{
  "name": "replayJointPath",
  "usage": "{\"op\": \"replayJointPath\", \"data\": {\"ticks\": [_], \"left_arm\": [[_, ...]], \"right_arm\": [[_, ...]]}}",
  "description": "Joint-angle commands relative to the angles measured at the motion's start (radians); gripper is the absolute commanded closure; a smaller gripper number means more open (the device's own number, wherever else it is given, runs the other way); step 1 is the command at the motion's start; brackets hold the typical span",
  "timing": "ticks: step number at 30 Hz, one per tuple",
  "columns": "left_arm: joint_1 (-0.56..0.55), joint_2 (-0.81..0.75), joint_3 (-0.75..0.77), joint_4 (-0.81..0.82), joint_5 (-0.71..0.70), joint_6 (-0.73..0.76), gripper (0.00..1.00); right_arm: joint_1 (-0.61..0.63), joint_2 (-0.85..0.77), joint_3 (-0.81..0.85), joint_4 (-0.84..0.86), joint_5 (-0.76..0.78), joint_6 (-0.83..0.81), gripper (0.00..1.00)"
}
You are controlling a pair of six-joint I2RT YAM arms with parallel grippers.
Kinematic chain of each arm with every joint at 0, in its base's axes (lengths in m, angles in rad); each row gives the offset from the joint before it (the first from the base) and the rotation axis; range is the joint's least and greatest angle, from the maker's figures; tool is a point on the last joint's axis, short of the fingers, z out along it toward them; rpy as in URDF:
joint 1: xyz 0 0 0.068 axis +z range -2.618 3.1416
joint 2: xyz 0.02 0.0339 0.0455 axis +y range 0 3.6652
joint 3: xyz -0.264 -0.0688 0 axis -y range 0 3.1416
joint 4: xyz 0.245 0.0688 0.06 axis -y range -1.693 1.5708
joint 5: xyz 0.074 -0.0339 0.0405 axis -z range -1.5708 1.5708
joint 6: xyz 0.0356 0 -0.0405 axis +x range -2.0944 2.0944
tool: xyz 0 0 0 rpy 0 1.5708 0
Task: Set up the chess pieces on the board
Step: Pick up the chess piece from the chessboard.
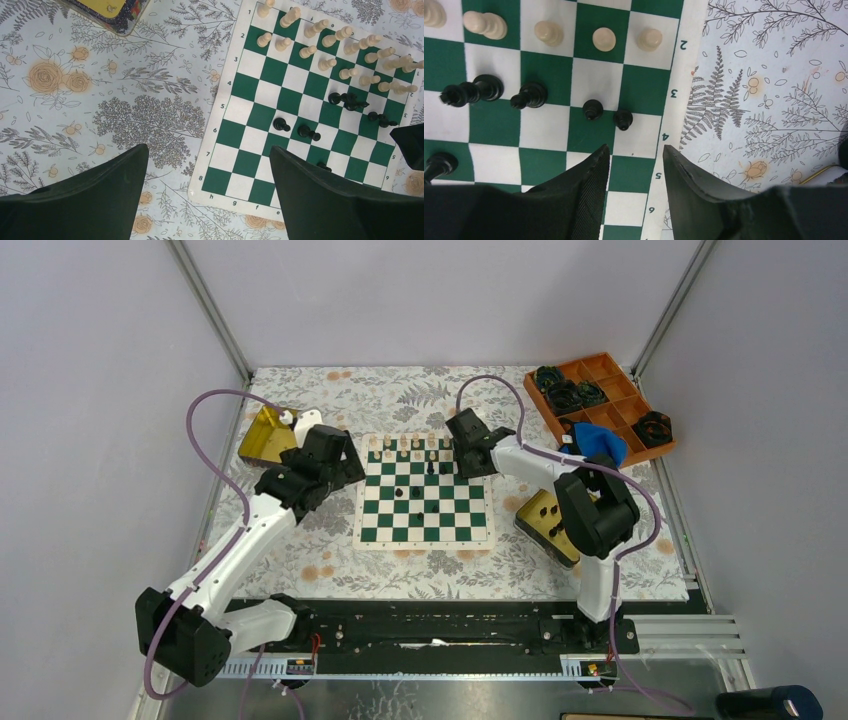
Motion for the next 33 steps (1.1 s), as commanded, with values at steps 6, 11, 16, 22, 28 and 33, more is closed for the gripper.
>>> {"op": "replayJointPath", "data": {"ticks": [6, 11, 16, 22, 28, 33], "left_arm": [[0.022, 0.004, 0.004, 0.055, 0.006, 0.043, 0.01], [0.028, 0.009, 0.004, 0.057, 0.009, 0.048, 0.01], [0.034, 0.007, 0.003, 0.057, 0.014, 0.053, 0.01], [0.046, 0.007, 0.005, 0.057, 0.018, 0.062, 0.01], [0.060, 0.010, 0.007, 0.056, 0.027, 0.072, 0.01], [0.068, 0.013, 0.005, 0.058, 0.041, 0.072, 0.01]], "right_arm": [[-0.035, 0.034, 0.062, 0.016, -0.046, -0.009, 0.55], [-0.040, 0.055, 0.081, 0.021, -0.060, -0.007, 0.57], [-0.044, 0.071, 0.099, 0.023, -0.074, -0.005, 0.57], [-0.043, 0.098, 0.134, 0.014, -0.080, -0.004, 0.59], [-0.048, 0.113, 0.148, 0.004, -0.089, -0.003, 0.67], [-0.051, 0.111, 0.139, -0.003, -0.090, 0.002, 0.74]]}}
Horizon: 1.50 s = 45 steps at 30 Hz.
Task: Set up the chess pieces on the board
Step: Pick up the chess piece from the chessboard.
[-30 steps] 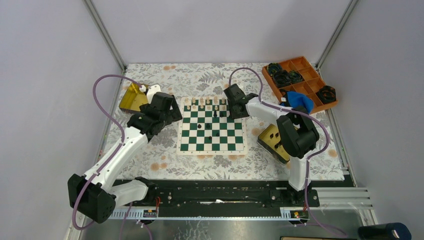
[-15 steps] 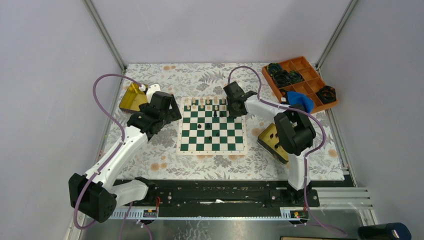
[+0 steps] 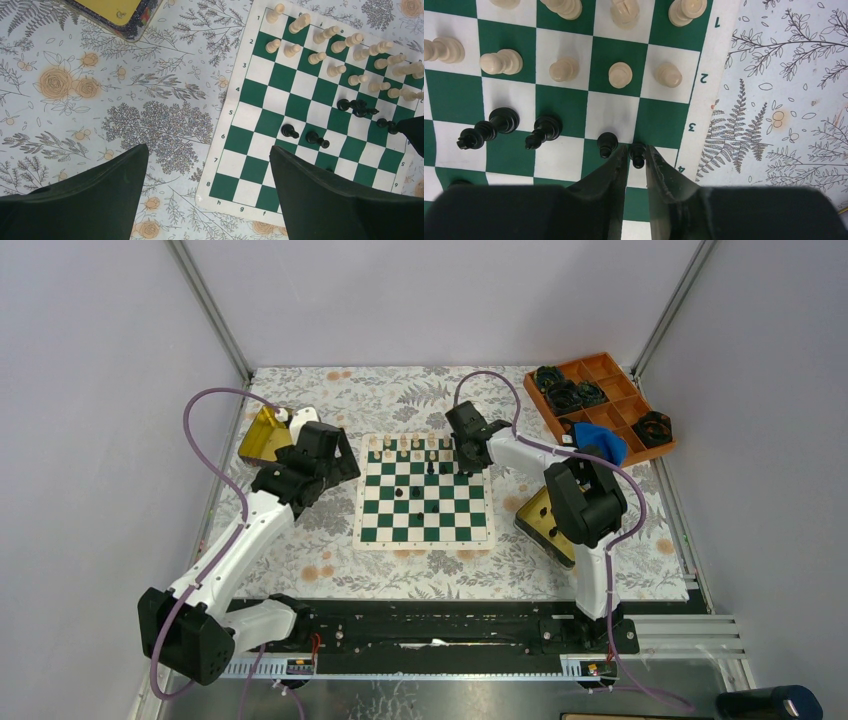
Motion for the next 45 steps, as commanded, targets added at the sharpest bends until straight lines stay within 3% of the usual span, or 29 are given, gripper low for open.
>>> {"op": "replayJointPath", "data": {"ticks": [1, 20, 24, 32, 45], "left_arm": [[0.012, 0.004, 0.005, 0.041, 0.017, 0.026, 0.01], [0.019, -0.021, -0.022, 0.042, 0.041, 0.022, 0.01], [0.020, -0.017, -0.024, 0.043, 0.042, 0.024, 0.01], [0.025, -0.019, -0.033, 0.050, 0.047, 0.029, 0.01], [0.030, -0.034, -0.035, 0.058, 0.067, 0.038, 0.01]], "right_arm": [[-0.009, 0.002, 0.032, -0.010, -0.006, 0.003, 0.75], [-0.011, -0.021, -0.022, -0.005, -0.017, 0.023, 0.75], [-0.011, -0.023, -0.023, -0.007, -0.015, 0.025, 0.89], [-0.010, -0.050, -0.024, -0.015, -0.003, 0.026, 0.99], [0.002, -0.164, -0.084, -0.022, 0.030, 0.029, 1.00]]}}
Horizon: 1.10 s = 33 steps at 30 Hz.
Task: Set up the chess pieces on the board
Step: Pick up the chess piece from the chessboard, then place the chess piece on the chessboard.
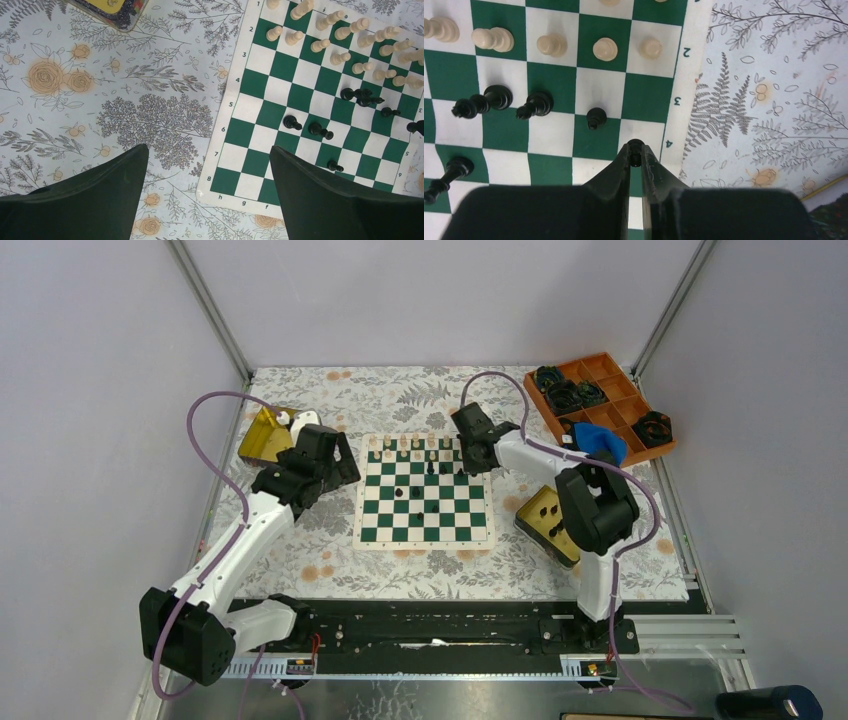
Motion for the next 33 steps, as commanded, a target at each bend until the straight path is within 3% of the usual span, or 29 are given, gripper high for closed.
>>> {"op": "replayJointPath", "data": {"ticks": [1, 16, 33], "left_arm": [[0.010, -0.035, -0.009, 0.050, 0.019, 0.021, 0.01], [0.010, -0.086, -0.044, 0.041, 0.056, 0.005, 0.01], [0.010, -0.091, -0.049, 0.031, 0.065, -0.003, 0.01]], "right_arm": [[0.010, -0.109, -0.035, -0.012, 0.033, 0.009, 1.00], [0.128, -0.304, -0.316, 0.002, 0.058, 0.101, 1.00], [0.177, -0.301, -0.384, 0.027, 0.057, 0.132, 1.00]]}}
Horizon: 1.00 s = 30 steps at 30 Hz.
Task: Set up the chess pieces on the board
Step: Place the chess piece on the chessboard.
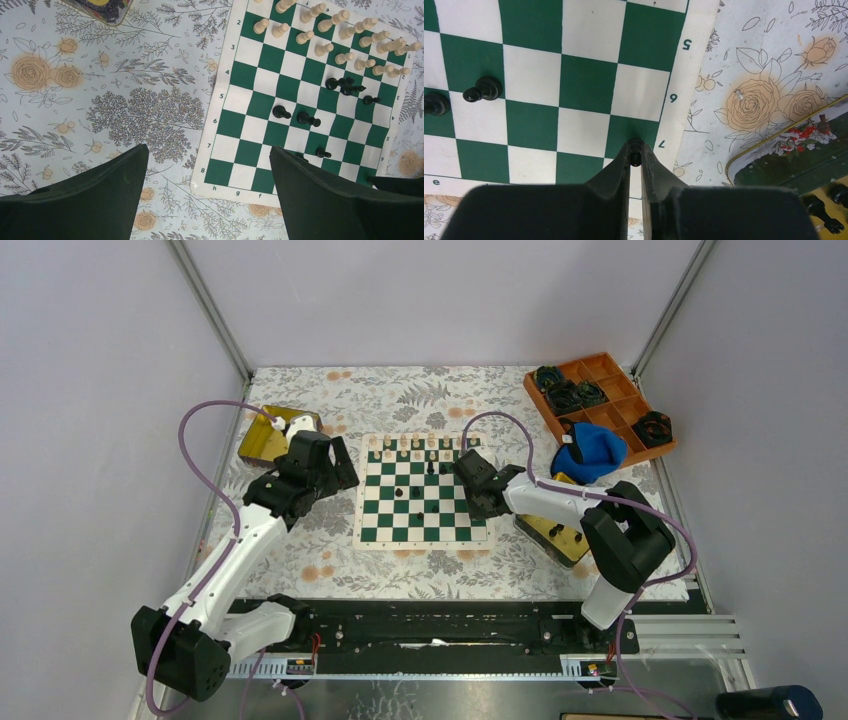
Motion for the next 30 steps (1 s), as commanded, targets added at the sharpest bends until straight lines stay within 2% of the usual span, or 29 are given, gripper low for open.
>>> {"op": "replayJointPath", "data": {"ticks": [1, 17, 21, 30], "left_arm": [[0.006, -0.009, -0.009, 0.023, 0.007, -0.002, 0.01], [0.006, 0.008, -0.015, 0.031, 0.005, -0.010, 0.01], [0.006, 0.010, -0.022, 0.034, 0.007, -0.013, 0.01], [0.006, 0.010, -0.029, 0.038, 0.010, -0.014, 0.01]], "right_arm": [[0.010, -0.015, 0.001, 0.029, 0.021, 0.014, 1.00], [0.009, 0.011, -0.004, 0.046, 0.003, 0.005, 0.95], [0.009, 0.017, -0.007, 0.048, 0.000, 0.005, 0.89], [0.010, 0.011, -0.011, 0.049, -0.002, 0.004, 0.68]]}}
